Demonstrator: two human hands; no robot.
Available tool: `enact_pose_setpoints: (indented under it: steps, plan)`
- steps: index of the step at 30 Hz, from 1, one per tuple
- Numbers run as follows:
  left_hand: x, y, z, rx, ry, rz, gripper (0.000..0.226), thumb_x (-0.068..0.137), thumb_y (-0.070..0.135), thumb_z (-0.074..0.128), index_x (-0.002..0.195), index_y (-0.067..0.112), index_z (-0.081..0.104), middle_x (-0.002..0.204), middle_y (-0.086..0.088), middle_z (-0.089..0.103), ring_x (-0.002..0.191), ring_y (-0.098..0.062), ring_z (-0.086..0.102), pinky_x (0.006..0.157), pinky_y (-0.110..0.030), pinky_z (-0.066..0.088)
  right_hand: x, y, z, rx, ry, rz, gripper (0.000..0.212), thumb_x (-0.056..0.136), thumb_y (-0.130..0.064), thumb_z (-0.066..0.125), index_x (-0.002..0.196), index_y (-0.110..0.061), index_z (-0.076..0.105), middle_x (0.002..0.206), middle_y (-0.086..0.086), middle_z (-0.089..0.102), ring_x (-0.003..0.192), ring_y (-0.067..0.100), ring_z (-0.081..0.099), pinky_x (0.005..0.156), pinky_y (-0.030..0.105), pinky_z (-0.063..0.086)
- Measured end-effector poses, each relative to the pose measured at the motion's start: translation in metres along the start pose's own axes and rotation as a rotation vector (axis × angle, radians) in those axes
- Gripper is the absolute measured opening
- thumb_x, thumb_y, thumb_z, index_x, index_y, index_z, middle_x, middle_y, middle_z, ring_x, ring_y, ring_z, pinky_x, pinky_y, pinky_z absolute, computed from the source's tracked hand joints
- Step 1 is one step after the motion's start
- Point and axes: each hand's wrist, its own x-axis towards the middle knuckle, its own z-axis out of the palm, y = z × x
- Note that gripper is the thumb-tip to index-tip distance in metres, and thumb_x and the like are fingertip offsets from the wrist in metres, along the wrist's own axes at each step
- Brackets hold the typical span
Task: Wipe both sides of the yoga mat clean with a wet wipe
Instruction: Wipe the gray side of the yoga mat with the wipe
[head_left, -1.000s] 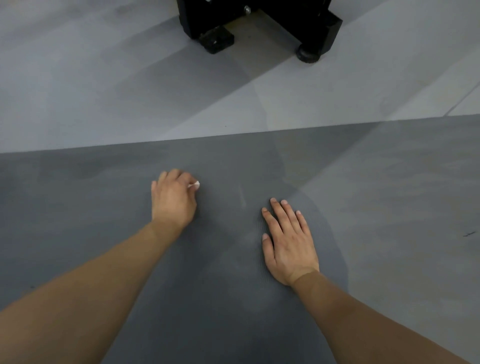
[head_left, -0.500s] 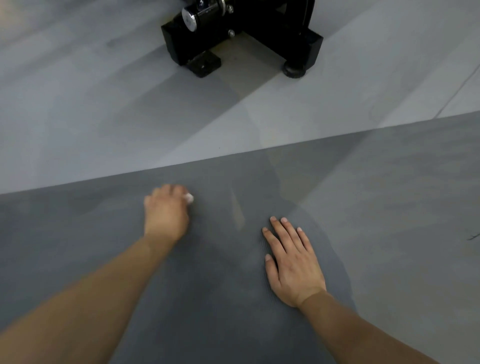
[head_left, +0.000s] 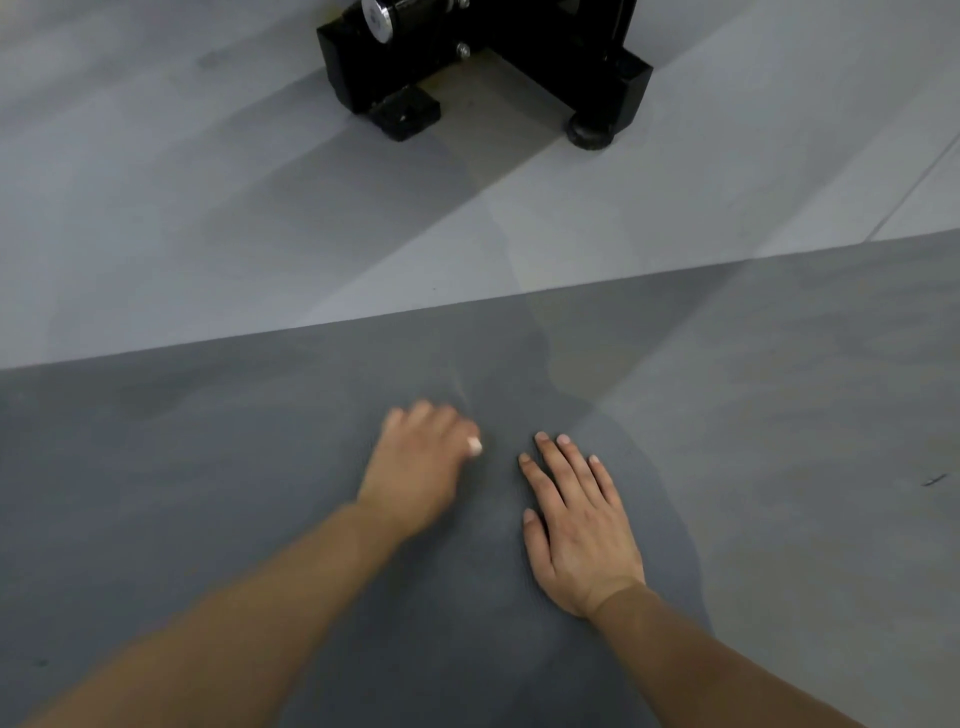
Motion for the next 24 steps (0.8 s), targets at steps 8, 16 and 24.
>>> enact_pose_setpoints:
  steps: [8,16,24]
  plan:
    - [0.063,-0.070,-0.009,0.068,0.030,-0.537,0.019,0.102,0.027,0.050,0.106,0.017,0.065,0.111,-0.011,0.065,0.109,-0.035,0.051,0.088,-0.044,0.033,0.000,-0.002,-0.003,0.002,-0.004,0.006,0.059,0.093,-0.038,0.040,0.149,-0.020,0.037,0.161,0.000,0.019,0.150,0.020,0.008,0.119,0.046,0.017]
    - [0.040,0.038,0.006,-0.208,0.029,0.034,0.011,0.097,0.031,0.057,0.093,0.025,0.065,0.091,0.004,0.063,0.086,-0.025,0.054,0.073,-0.039,0.032,0.001,0.000,-0.002,-0.002,-0.011,0.006,0.059,0.093,-0.039,0.039,0.149,-0.020,0.036,0.162,0.001,0.017,0.150,0.020,0.006,0.119,0.046,0.016]
    - [0.091,-0.065,0.001,0.053,0.092,-0.534,0.017,0.099,0.022,0.052,0.106,0.012,0.063,0.109,-0.017,0.063,0.106,-0.039,0.053,0.087,-0.047,0.036,0.001,-0.001,-0.003,0.012,-0.002,0.006,0.058,0.094,-0.038,0.040,0.149,-0.022,0.035,0.162,0.000,0.016,0.150,0.019,0.005,0.119,0.046,0.014]
